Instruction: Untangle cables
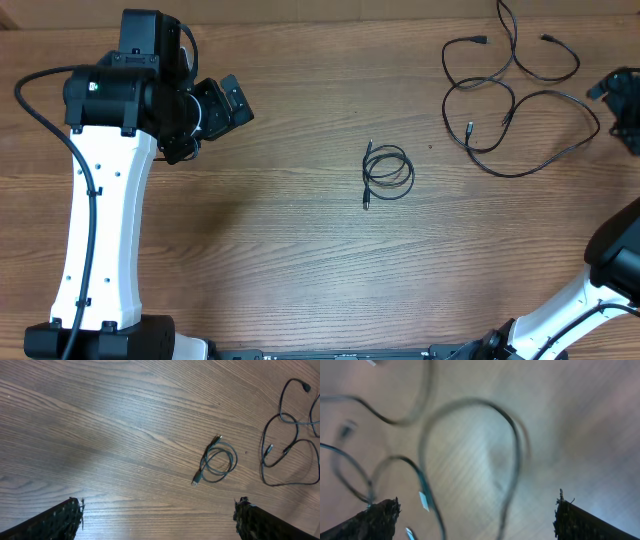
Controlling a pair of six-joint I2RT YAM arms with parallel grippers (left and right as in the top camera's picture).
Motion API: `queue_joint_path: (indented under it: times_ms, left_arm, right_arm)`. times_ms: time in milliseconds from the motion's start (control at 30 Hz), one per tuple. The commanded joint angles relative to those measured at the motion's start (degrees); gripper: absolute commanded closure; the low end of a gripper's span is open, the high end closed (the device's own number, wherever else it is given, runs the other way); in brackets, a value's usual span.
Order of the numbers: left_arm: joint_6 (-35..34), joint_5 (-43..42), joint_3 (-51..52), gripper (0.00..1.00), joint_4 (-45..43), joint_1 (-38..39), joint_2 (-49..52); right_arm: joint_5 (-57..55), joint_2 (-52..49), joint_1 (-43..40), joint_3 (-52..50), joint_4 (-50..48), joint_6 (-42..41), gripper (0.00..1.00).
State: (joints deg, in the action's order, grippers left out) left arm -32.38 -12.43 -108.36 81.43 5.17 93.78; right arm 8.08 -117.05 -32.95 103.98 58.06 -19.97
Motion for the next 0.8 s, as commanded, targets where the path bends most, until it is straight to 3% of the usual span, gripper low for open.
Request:
queue_joint_path:
  times_ms: [0,333,467,633,767]
  left_arm:
    - [1.6,-0.7,0.0,0.00,0.1,0.2,-0.1]
    - [1.6,-1.2,0.0,0.00,1.1,0.2,-0.1]
    - [1.6,-4.2,0.0,0.00,1.1,0.2,-0.1]
    - [1.6,-4.1,0.0,0.00,1.7,0.2,-0.1]
    - [1.6,-4.1,0.0,0.00,2.1,0.2,-0.1]
  right_arm:
    - [-3.7,1.2,0.2,-2.6,3.5,-3.0,0.00]
    - [1.0,1.2,1.4,-11.9,4.2,-3.0,0.00]
    - [-2.1,1.2,2.7,-16.7,-0.3,-6.1,0.09]
    - [-2.1,1.2,4.1,-19.9,-6.3,-8.2,0.33]
    - [-4.1,1.2,4.9,-20.4,-8.2,-8.8,0.39]
